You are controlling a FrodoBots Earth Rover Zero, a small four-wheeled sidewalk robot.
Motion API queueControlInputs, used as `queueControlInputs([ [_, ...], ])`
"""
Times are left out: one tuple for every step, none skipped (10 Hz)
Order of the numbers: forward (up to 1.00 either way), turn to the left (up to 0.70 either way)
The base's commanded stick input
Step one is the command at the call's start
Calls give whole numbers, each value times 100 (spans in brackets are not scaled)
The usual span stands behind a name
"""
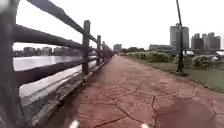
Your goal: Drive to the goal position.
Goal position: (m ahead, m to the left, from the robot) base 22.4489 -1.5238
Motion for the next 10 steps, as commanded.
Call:
queueControlInputs([
  [70, -32],
  [70, -35],
  [70, -35],
  [70, -25],
  [70, 0],
  [70, 0],
  [70, 0],
  [70, 0],
  [70, 0],
  [70, 0],
])
